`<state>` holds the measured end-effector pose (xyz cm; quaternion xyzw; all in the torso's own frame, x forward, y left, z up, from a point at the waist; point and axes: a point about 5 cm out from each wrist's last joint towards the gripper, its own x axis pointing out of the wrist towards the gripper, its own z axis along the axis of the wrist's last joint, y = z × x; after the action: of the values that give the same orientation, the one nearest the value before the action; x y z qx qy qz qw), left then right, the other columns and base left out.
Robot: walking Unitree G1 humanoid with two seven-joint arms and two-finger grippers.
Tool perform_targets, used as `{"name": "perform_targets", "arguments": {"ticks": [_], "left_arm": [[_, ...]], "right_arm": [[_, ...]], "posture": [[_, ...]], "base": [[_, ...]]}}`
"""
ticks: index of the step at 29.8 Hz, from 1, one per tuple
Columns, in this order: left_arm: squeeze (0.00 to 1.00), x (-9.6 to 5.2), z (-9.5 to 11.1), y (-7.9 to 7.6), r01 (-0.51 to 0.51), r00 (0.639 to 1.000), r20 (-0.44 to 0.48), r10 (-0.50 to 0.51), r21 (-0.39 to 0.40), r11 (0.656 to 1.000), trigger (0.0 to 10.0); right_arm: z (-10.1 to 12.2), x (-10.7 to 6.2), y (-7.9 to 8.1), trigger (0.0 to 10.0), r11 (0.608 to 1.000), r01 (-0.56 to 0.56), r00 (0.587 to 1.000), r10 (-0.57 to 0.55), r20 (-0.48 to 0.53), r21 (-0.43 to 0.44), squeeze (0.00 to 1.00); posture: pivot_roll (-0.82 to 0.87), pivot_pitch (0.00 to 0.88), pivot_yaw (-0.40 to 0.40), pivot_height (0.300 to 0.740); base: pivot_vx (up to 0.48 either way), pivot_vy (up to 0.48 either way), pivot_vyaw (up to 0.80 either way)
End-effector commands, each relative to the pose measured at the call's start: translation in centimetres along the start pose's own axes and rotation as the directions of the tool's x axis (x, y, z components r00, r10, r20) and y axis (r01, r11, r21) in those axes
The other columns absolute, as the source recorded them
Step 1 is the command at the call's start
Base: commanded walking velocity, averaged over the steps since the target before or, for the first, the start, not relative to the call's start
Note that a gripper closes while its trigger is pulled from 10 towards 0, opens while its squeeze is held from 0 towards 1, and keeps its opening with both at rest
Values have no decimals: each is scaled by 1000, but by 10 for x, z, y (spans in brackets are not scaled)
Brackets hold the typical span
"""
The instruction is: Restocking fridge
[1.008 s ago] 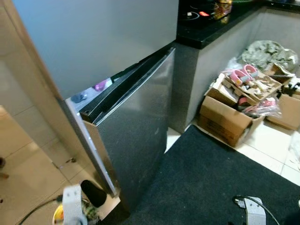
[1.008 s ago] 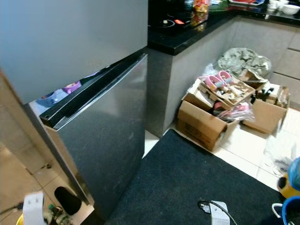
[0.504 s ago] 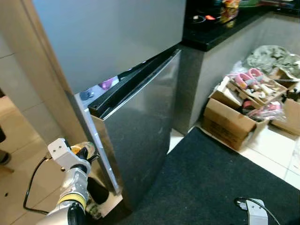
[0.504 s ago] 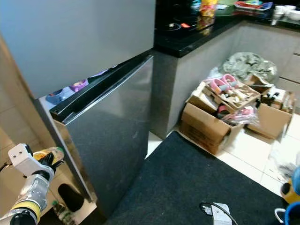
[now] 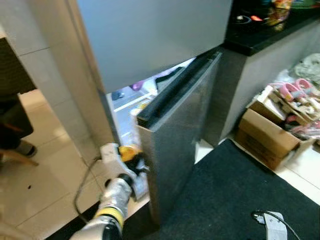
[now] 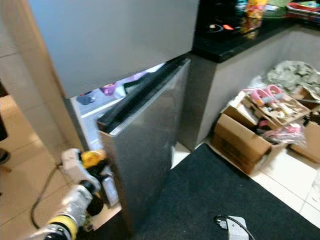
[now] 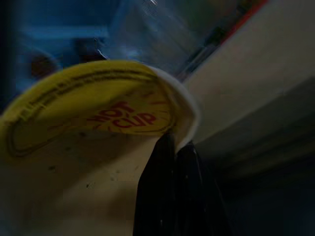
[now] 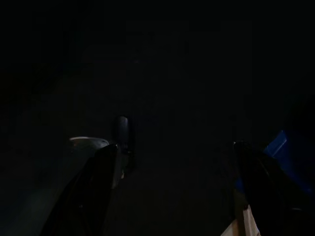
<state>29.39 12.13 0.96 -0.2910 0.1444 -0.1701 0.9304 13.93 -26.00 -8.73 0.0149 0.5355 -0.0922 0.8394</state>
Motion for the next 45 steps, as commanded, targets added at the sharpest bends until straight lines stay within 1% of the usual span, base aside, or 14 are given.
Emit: {"name": "perform_targets", "arguments": {"ticks": [1, 4, 6, 11, 12, 15, 19, 20, 24, 29, 32, 38, 41, 45], "left_arm": [[0, 14, -18, -40, 213, 974, -85, -210, 24, 977, 10000], [0, 17, -31, -63, 327, 939, -117, -324, 0, 945, 10000], [0, 17, -31, -63, 327, 939, -117, -324, 0, 945, 10000], [0, 18, -44, -92, 503, 849, -181, -496, -5, 864, 10000], [0, 12, -51, -89, 524, 831, -237, -503, 33, 851, 10000], [0, 7, -51, -71, 456, 866, -263, -426, 64, 888, 10000], [0, -19, -45, -4, 158, 949, -297, -108, 149, 976, 10000], [0, -19, -45, -4, 158, 949, -297, -108, 149, 976, 10000], [0, -60, -46, 49, -93, 924, -347, 162, 208, 974, 10000], [0, -70, -49, 57, -131, 910, -361, 203, 212, 968, 10000], [0, -122, -76, 84, -283, 800, -464, 381, 268, 921, 10000], [0, -158, -100, 90, -384, 701, -528, 479, 286, 878, 10000], [0, -178, -113, 92, -419, 635, -570, 522, 315, 852, 10000], [0, -186, -117, 93, -434, 608, -578, 543, 330, 838, 10000]], "right_arm": [[-3, 0, -2, 10000, 1000, 7, 1000, -8, -9, -6, 0], [-6, -1, -4, 10000, 1000, 11, 1000, -11, -23, -14, 0], [-6, -1, -4, 10000, 1000, 11, 1000, -11, -23, -14, 0], [-16, -1, 0, 10000, 999, -16, 998, 13, -66, -45, 0], [-19, -1, 3, 10000, 998, -37, 996, 32, -85, -56, 0], [-22, -1, 6, 10000, 996, -59, 993, 53, -104, -60, 0], [-24, -1, 9, 10000, 995, -73, 991, 65, -114, -71, 0], [-24, -1, 9, 10000, 995, -73, 991, 65, -114, -71, 0], [-19, 0, 12, 10000, 995, -80, 993, 75, -89, -60, 0], [-17, 0, 13, 10000, 995, -87, 994, 82, -76, -55, 0], [14, 2, 29, 10000, 977, -204, 977, 207, 49, -65, 0], [43, 1, 46, 10000, 937, -326, 930, 342, 133, -129, 0], [49, 1, 46, 10000, 942, -296, 937, 318, 141, -158, 0], [42, 2, 39, 10000, 954, -243, 959, 264, 104, -177, 0]], "posture": [[-75, 0, 2, 740], [-75, 0, 2, 740], [-75, 0, 2, 740], [-77, 0, 1, 740], [-77, 0, 2, 740], [-77, 0, 4, 740], [-65, 0, 3, 740], [-65, 0, 3, 740], [-63, 0, 4, 740], [-63, 0, 4, 740], [-59, 0, 1, 740], [-61, 0, -4, 740], [-61, 0, -4, 740], [-62, 0, -11, 740]], "base": [[0, 0, 0], [0, 0, 0], [0, 0, 0], [0, 0, 0], [0, 0, 0], [0, 0, 0], [0, 0, 0], [0, 0, 0], [0, 0, 0], [0, 0, 0], [0, 0, 0], [0, 0, 0], [0, 0, 0], [0, 0, -153]]}}
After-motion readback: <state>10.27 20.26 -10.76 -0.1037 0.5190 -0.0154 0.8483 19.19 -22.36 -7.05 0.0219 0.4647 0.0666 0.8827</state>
